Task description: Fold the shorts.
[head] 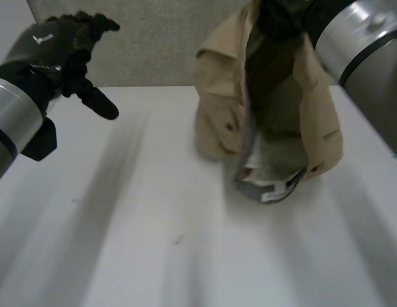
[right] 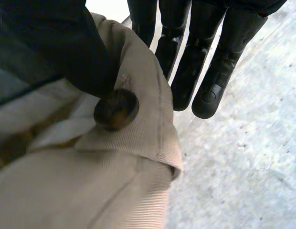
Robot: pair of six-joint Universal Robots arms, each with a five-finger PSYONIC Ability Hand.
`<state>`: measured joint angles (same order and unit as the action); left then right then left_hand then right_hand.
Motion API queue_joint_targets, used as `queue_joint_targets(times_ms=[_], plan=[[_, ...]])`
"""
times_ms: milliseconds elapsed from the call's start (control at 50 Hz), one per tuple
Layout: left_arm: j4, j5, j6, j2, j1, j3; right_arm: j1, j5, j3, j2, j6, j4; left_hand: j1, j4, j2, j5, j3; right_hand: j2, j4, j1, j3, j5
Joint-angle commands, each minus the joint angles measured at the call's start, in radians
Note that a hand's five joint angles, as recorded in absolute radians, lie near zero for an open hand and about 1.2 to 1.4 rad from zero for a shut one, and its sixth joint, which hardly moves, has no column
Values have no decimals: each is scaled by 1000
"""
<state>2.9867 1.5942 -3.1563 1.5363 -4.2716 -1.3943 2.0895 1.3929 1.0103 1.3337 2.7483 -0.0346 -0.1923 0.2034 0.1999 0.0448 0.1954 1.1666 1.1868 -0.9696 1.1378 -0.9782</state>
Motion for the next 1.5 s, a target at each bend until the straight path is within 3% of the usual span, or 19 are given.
queue_joint_targets(times_ms=[20, 180, 380, 480, 620, 700, 780, 800, 820, 860, 920, 1020, 1080, 1140, 1160, 1220, 1300, 1400, 1500], plan=[[38, -5, 1, -13, -4, -12, -3, -8, -19, 13, 1, -79, 18, -29, -25, -45, -21, 230, 209, -427, 258, -244], [75, -5, -2, 194, 6, -45, -12, -29, 30, 36, 69, -85, 18, -29, -25, -45, -21, 230, 209, -427, 258, -244], [112, 4, -11, 519, 7, 24, -31, -204, 76, 71, 145, -94, 14, -25, -22, -41, -17, 230, 209, -427, 258, -244], [110, 4, -13, 547, -10, 31, -74, -203, 65, 74, 149, -91, 14, -25, -22, -41, -17, 230, 209, -427, 258, -244], [110, 6, -11, 490, -39, -3, -264, -204, 43, 70, 125, -162, 17, -28, -25, -44, -20, 230, 209, -427, 258, -244], [113, 3, -13, 444, -33, -35, -405, -232, 138, 59, 30, -223, 18, -29, -25, -45, -21, -50, -71, -147, -22, 37], [117, 1, -11, 416, -27, -51, -491, -244, 257, 38, -238, -286, 18, -29, -25, -45, -21, -590, -610, 393, -561, 576], [117, 1, -13, 410, -25, -52, -512, -241, 292, 30, -359, -324, 18, -29, -25, -45, -21, -888, -908, 691, -859, 874], [118, 1, -13, 400, -22, -57, -517, -239, 300, 30, -408, -350, 18, -29, -25, -45, -21, -992, -1012, 795, -963, 978], [120, -2, -13, 393, -21, -57, -513, -235, 313, 28, -467, -402, 18, -29, -25, -45, -21, -992, -1012, 795, -963, 978], [126, -2, -13, 395, -14, -43, -493, -236, 301, 33, -412, -412, 17, -28, -25, -44, -20, -992, -1012, 795, -963, 978], [164, -7, -14, 429, 16, 13, -457, -230, 232, 105, -143, -381, 5, -16, -13, -32, -8, -992, -1012, 795, -963, 978], [190, -8, -14, 478, 59, 55, -459, -227, 229, 134, -70, -378, -4, -8, -4, -23, 0, -992, -1012, 795, -963, 978], [216, -10, -16, 530, 102, 101, -457, -206, 232, 144, 19, -378, -7, -5, -1, -21, 3, -992, -1012, 795, -963, 978], [221, -10, -14, 542, 110, 109, -450, -148, 252, 118, 69, -381, -7, -5, -1, -21, 3, -992, -1012, 795, -963, 978], [235, -11, -16, 577, 133, 132, -444, -126, 260, 110, 70, -381, -7, -5, -1, -21, 3, -992, -1012, 795, -963, 978], [261, -34, -18, 628, 179, 161, -373, 12, 364, 65, 62, -370, -7, -5, -1, -21, 3, -992, -1012, 795, -963, 978], [287, -100, -59, 688, 210, 172, -370, 11, 464, 71, 60, -337, -12, 1, 5, -15, 9, -992, -1012, 795, -963, 978], [293, -108, -113, 732, 237, 178, -368, -9, 697, 197, 14, -254, -21, 10, 14, -6, 18, -944, -964, 747, -915, 930]])
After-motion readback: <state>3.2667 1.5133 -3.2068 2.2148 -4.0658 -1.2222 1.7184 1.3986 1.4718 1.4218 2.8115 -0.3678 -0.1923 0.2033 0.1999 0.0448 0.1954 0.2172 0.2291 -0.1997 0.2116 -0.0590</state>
